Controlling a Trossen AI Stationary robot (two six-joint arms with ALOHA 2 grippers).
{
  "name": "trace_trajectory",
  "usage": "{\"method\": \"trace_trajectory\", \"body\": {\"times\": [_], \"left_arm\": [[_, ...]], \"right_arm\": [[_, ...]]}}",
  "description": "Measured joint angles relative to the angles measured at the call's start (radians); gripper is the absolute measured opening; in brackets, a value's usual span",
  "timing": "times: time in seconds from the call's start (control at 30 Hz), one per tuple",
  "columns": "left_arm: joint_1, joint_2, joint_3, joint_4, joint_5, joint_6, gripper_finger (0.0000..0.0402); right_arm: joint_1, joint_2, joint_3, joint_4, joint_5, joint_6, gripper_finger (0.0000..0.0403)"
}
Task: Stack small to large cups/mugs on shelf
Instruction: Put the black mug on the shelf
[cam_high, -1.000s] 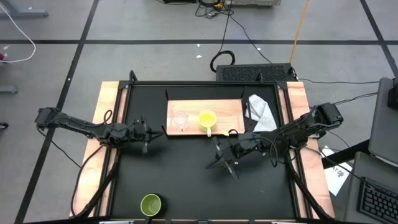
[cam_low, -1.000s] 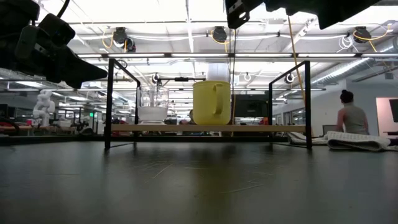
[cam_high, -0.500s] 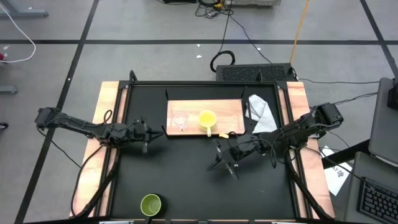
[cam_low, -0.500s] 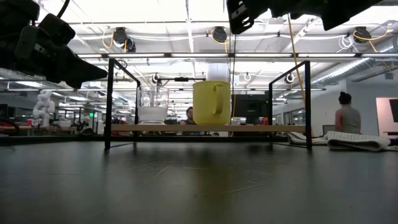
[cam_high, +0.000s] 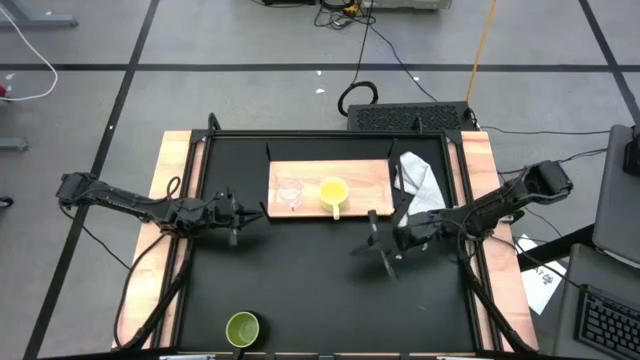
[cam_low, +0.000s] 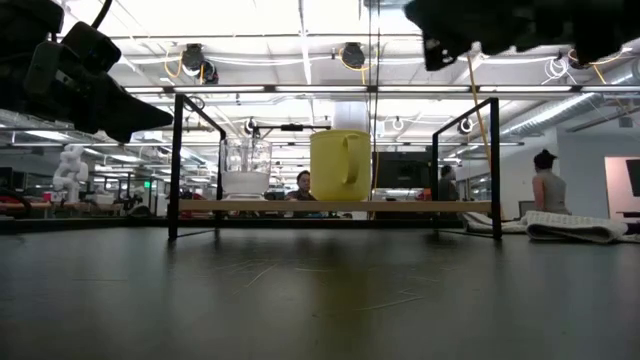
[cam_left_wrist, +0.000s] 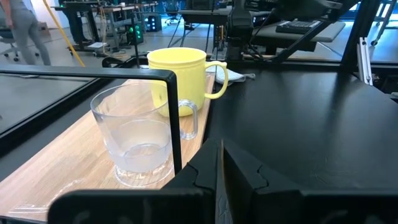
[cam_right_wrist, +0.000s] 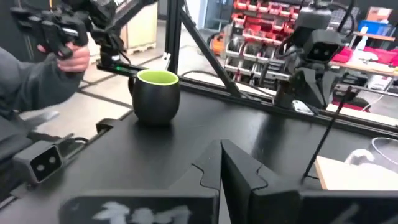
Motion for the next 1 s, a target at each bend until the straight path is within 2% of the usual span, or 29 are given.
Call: {"method": "trace_trajectory", "body": {"times": [0.2,0.33,0.53,0.67,0.87,1.0], "left_arm": [[0.000,0.000,0.000,0.000,0.000,0.000,0.0026],[0.000,0.000,0.000,0.000,0.000,0.051,0.0026],[0.000,0.000,0.000,0.000,0.000,0.151,0.0026],[0.000,0.000,0.000,0.002,0.000,0.098,0.0026],[0.000,0.000,0.000,0.001,0.000,0.079,0.0026],[0.000,0.000,0.000,0.005,0.001,0.058,0.0026]], "right_arm": [[0.002,-0.117,-0.152,0.057,0.000,0.017,0.0000],[0.003,-0.128,-0.240,0.152,0.001,0.047,0.0000],[0.025,-0.127,-0.301,0.177,0.007,0.049,0.0000],[0.041,-0.127,-0.342,0.203,0.045,0.030,0.0000],[0.043,-0.127,-0.442,0.378,0.049,0.046,0.0000],[0.043,-0.127,-0.470,0.408,0.049,0.054,0.0000]]}}
